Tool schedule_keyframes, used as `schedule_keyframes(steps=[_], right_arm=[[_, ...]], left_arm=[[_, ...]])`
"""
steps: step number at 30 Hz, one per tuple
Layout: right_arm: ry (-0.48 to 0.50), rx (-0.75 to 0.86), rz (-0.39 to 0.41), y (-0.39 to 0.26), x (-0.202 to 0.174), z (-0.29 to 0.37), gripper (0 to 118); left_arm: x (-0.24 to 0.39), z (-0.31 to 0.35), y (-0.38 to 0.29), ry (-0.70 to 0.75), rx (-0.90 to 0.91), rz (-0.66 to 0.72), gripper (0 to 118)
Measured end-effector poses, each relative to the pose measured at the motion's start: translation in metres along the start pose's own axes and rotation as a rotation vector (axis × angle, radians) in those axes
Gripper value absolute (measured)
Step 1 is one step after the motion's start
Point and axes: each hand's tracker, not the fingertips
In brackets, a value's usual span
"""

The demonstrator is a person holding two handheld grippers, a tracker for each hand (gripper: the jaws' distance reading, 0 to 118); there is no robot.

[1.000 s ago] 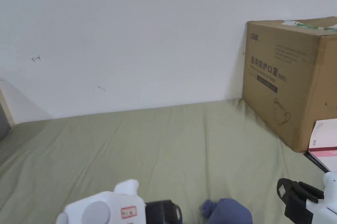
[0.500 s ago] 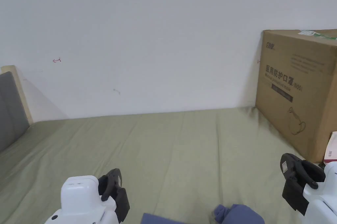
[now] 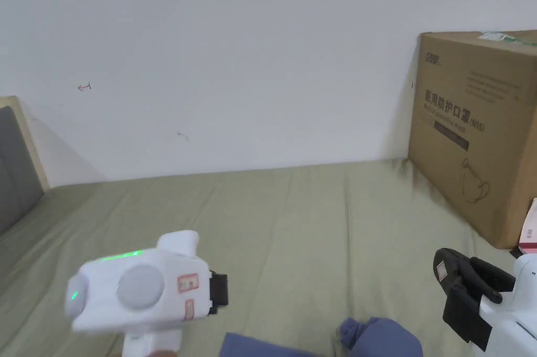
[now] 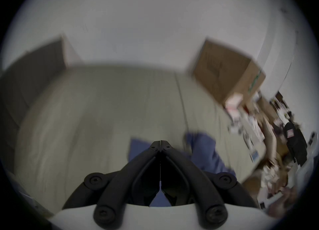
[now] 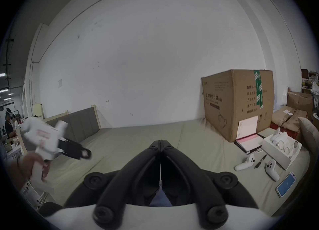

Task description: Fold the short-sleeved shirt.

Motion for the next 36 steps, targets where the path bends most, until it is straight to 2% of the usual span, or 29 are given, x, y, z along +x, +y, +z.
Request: schedule_keyframes(steps=[1,2,5,6,7,8,9,10,13,16,18,19,20,22,23,24,25,26,27,28,29,31,33,34,35,36], right_arm=[[-0.004,-0.012,-0.001,-0.003,0.002,-0.003,0],[-0.008,-0.024,-0.002,-0.006,0.004,-0.006,0],[-0.024,-0.071,-0.013,-0.015,0.012,-0.014,0],[-0.027,-0.079,-0.017,-0.017,0.015,-0.017,0],[-0.031,-0.086,-0.022,-0.020,0.018,-0.018,0],[-0.036,-0.097,-0.026,-0.022,0.021,-0.021,0],[-0.044,-0.112,-0.028,-0.025,0.023,-0.024,0],[-0.051,-0.125,-0.028,-0.027,0.025,-0.027,0],[-0.066,-0.163,-0.048,-0.035,0.032,-0.037,0],[-0.063,-0.193,-0.053,-0.041,0.033,-0.042,0],[-0.066,-0.204,-0.036,-0.045,0.033,-0.045,0],[-0.068,-0.211,-0.030,-0.046,0.032,-0.046,0],[-0.068,-0.217,-0.029,-0.046,0.033,-0.047,0],[-0.041,-0.225,-0.053,-0.050,0.039,-0.053,0],[-0.027,-0.235,-0.077,-0.054,0.045,-0.058,0],[-0.030,-0.264,-0.085,-0.058,0.049,-0.065,0],[-0.036,-0.308,-0.088,-0.061,0.053,-0.073,0],[-0.018,-0.337,-0.100,-0.062,0.057,-0.080,0],[0.022,-0.355,-0.123,-0.063,0.061,-0.087,0],[0.053,-0.377,-0.141,-0.061,0.065,-0.094,0],[0.074,-0.403,-0.159,-0.057,0.068,-0.102,0],[0.117,-0.471,-0.218,-0.046,0.077,-0.124,0],[0.124,-0.537,-0.247,-0.038,0.083,-0.146,0],[0.089,-0.583,-0.233,-0.035,0.083,-0.160,0],[0.052,-0.651,-0.212,-0.032,0.084,-0.177,4],[0.038,-0.726,-0.201,-0.033,0.085,-0.195,40]], left_arm=[[-0.008,-0.022,0.005,-0.050,-0.095,0.002,0],[-0.014,-0.046,0.009,-0.041,-0.144,-0.001,0],[-0.031,-0.095,0.018,0.062,-0.201,0.017,0],[-0.034,-0.106,0.015,0.092,-0.197,0.015,16],[-0.037,-0.117,0.017,0.103,-0.194,0.014,54],[-0.042,-0.130,0.018,0.123,-0.203,0.010,101],[-0.046,-0.146,0.015,0.140,-0.237,0.014,118],[-0.046,-0.147,0.010,0.157,-0.254,0.006,113],[-0.044,-0.166,0.024,0.163,-0.269,-0.023,113],[-0.053,-0.212,-0.013,0.171,-0.285,-0.017,113],[-0.051,-0.225,-0.031,0.110,-0.342,0.002,112],[-0.043,-0.226,-0.040,0.164,-0.322,-0.074,110],[-0.027,-0.219,-0.045,0.223,-0.253,-0.210,103],[-0.014,-0.201,-0.056,0.209,-0.216,-0.277,67],[-0.010,-0.191,-0.058,0.190,-0.187,-0.276,37],[-0.007,-0.182,-0.059,0.178,-0.164,-0.271,19],[-0.007,-0.174,-0.061,0.167,-0.151,-0.245,12],[-0.017,-0.167,-0.060,0.203,-0.123,-0.244,12],[-0.026,-0.155,-0.060,0.159,-0.092,-0.210,4],[-0.034,-0.143,-0.059,0.037,-0.076,-0.129,4],[-0.039,-0.128,-0.059,-0.006,-0.015,-0.090,4],[-0.041,-0.095,-0.068,0.022,0.122,-0.077,4],[-0.042,-0.069,-0.075,-0.033,0.199,-0.058,4],[-0.037,-0.059,-0.084,-0.053,0.210,-0.053,4],[-0.035,-0.049,-0.089,-0.063,0.228,-0.050,4],[-0.035,-0.042,-0.093,-0.054,0.221,-0.050,4]])
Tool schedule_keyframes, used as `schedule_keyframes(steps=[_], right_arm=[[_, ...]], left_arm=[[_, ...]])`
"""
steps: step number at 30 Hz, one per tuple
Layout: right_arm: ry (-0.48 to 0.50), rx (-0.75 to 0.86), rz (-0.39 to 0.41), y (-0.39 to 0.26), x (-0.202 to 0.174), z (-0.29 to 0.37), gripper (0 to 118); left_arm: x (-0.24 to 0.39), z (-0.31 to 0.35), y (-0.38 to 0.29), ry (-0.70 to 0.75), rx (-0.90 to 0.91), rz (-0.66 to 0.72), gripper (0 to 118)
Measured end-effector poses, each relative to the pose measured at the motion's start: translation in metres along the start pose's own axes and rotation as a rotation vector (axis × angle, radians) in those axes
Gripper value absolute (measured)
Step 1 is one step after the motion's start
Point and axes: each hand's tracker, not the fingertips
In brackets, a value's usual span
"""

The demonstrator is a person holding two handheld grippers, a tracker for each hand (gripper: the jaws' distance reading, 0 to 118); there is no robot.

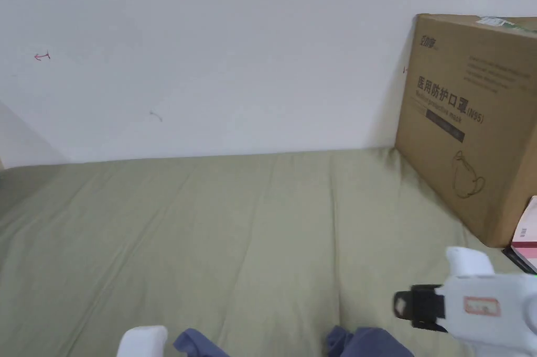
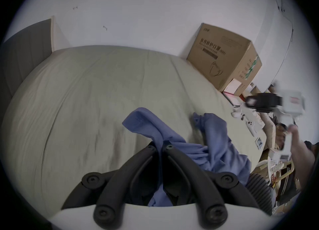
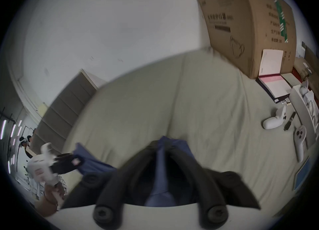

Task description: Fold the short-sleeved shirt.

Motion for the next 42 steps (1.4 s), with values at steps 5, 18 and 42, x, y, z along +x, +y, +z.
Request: schedule_keyframes(steps=[5,18,42], right_arm=[[-0.094,-0.371,0.000,0.017,0.011,-0.088,116],[-0.016,-0.284,0.118,-0.009,0.013,-0.063,9],[-0.002,0.330,0.089,0.151,-0.042,0.194,8]], left_arm=[[0.004,0.017,-0.012,-0.013,0.005,0.028,4],[-0.013,0.023,-0.028,-0.008,-0.028,0.143,3],[-0.011,0.162,0.223,0.134,0.361,-0.064,3]])
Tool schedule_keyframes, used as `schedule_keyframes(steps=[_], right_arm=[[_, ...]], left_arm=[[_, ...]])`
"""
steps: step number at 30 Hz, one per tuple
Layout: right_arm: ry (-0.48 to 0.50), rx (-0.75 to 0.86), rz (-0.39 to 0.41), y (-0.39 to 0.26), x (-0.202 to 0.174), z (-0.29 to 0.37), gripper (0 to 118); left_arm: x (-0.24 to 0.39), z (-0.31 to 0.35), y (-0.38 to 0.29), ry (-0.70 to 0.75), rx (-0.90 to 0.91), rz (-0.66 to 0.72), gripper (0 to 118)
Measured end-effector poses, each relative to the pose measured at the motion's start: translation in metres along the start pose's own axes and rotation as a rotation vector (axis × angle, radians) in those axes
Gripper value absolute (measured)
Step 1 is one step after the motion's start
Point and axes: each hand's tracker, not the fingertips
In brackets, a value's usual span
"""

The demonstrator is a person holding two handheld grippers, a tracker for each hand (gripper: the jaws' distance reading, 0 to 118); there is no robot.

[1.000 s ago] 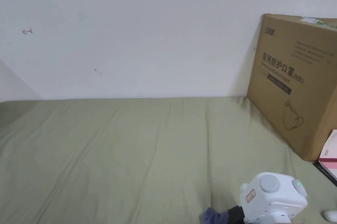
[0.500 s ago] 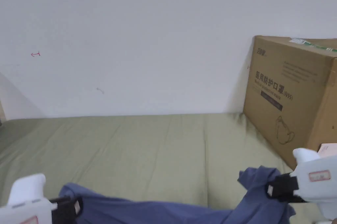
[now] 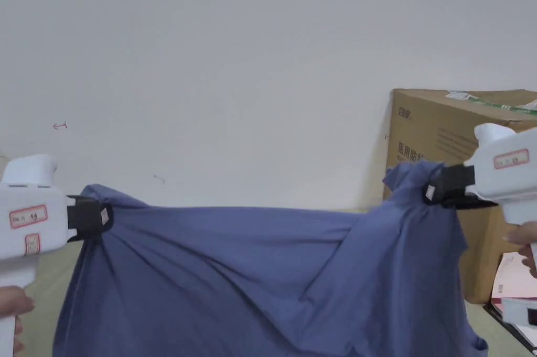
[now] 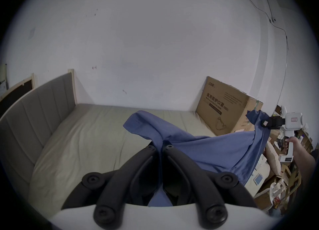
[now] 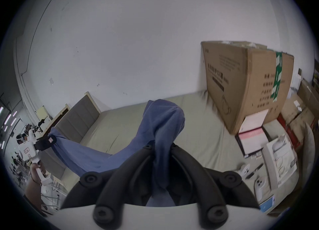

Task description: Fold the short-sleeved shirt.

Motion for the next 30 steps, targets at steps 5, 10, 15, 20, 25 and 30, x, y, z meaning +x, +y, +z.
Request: schedule_keyframes(steps=[5,10,15,20,25,30], right_arm=[[-0.044,0.078,0.032,0.054,-0.018,-0.025,8],[-0.077,0.185,0.087,0.111,-0.041,-0.046,8],[-0.094,0.270,0.155,0.145,-0.062,-0.069,8],[-0.119,0.268,0.161,0.129,-0.057,-0.113,8],[-0.169,0.110,0.083,0.027,-0.021,-0.177,8],[-0.196,-0.078,-0.042,-0.133,0.030,-0.198,8]], left_arm=[[-0.005,-0.025,0.040,0.037,0.046,0.031,3],[-0.009,-0.048,0.082,0.076,0.125,0.017,3],[-0.012,-0.072,0.112,0.123,0.193,-0.016,3],[-0.019,-0.107,0.097,0.161,0.175,-0.023,3],[-0.031,-0.151,-0.007,0.115,-0.017,0.098,3],[-0.027,-0.135,-0.155,0.119,-0.076,0.148,3]])
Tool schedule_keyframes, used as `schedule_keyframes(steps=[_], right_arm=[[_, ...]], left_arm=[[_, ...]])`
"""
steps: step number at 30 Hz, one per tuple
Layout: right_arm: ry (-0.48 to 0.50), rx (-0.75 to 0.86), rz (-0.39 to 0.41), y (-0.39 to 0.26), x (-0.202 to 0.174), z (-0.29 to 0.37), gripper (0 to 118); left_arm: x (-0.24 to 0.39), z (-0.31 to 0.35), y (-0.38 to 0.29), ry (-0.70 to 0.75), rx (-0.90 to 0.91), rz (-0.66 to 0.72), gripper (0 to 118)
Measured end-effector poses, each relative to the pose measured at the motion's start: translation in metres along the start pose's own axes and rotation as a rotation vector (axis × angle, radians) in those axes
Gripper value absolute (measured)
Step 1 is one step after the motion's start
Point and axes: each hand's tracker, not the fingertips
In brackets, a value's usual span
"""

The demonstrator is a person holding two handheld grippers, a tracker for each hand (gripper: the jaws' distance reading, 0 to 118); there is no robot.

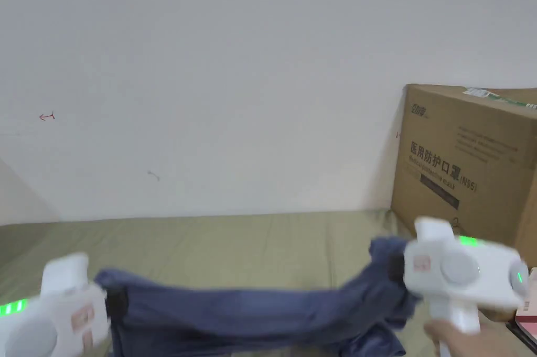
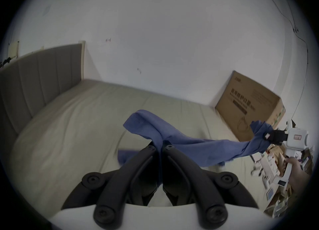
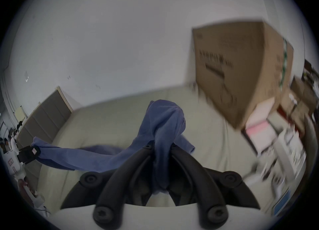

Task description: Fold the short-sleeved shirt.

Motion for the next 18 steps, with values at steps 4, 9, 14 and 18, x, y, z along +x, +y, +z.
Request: schedule_keyframes(steps=[4,9,14,18], right_arm=[[0.042,0.022,-0.053,-0.096,0.034,0.058,8],[0.047,0.104,0.004,-0.153,0.047,0.158,8],[0.081,0.130,-0.001,-0.177,0.045,0.223,8],[0.082,0.034,-0.008,-0.189,0.051,0.219,8]], left_arm=[[-0.014,0.044,-0.065,-0.038,-0.017,0.006,3],[-0.016,0.121,-0.089,-0.061,0.016,0.033,3],[-0.007,0.191,-0.098,-0.037,0.072,-0.030,3],[-0.008,0.205,-0.108,-0.015,0.030,-0.057,3]])
